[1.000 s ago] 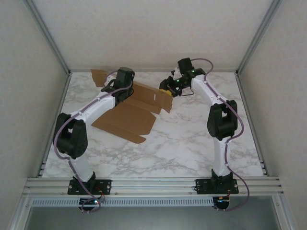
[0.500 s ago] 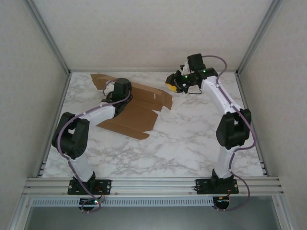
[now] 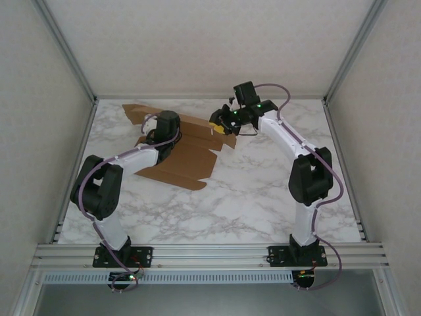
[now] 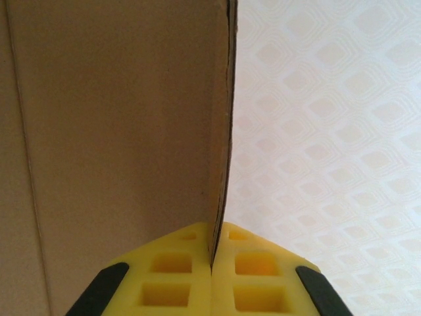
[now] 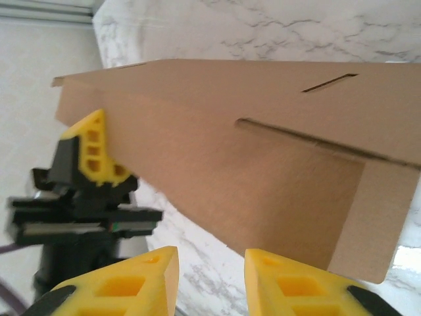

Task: Fold the paper box

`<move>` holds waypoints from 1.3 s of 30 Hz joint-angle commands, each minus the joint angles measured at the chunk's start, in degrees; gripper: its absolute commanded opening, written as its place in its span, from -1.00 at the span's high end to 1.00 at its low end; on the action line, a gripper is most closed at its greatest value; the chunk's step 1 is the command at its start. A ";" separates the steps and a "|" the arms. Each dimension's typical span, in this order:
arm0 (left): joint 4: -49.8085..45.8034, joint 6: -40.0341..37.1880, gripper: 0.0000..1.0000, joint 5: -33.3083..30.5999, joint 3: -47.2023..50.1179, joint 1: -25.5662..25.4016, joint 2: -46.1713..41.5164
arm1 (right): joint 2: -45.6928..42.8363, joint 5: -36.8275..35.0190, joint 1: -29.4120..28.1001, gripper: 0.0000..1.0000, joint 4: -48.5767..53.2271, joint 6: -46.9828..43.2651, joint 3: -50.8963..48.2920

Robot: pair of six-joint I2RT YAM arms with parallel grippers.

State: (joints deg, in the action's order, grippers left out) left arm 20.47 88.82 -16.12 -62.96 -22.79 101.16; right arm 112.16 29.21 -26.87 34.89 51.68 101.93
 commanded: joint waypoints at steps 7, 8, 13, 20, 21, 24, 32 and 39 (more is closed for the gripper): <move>-4.67 2.44 1.00 -1.70 1.50 -0.72 -2.52 | 4.98 0.24 0.23 0.29 -6.30 3.19 -0.32; -5.71 2.80 1.00 -2.10 1.12 -0.97 -2.83 | 5.25 0.97 0.24 0.26 -7.39 3.64 -0.15; -10.78 5.23 1.00 -4.79 0.21 -2.79 -4.79 | 6.87 5.70 0.64 0.20 -10.06 3.52 1.55; -18.57 10.54 1.00 -8.74 -1.17 -5.89 -6.30 | 9.48 15.16 1.09 0.21 -10.53 2.23 5.06; -19.51 11.34 1.00 -8.88 -1.44 -6.12 -6.23 | 9.63 15.80 0.96 0.21 -10.13 1.88 5.63; -21.46 12.69 1.00 -9.37 -2.18 -6.77 -6.31 | 10.08 17.03 1.09 0.21 -7.58 0.23 7.52; -23.94 5.20 1.00 -9.59 -8.31 -4.38 -2.94 | 13.79 17.96 1.45 0.26 -0.72 -2.00 13.98; -21.14 4.05 1.00 -5.26 -8.95 -3.04 2.07 | 18.04 18.92 1.43 0.31 -5.52 3.28 15.86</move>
State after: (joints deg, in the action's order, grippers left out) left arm 1.02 94.50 -25.45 -70.85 -25.54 100.95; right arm 127.94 45.58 -25.08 31.97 53.01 115.74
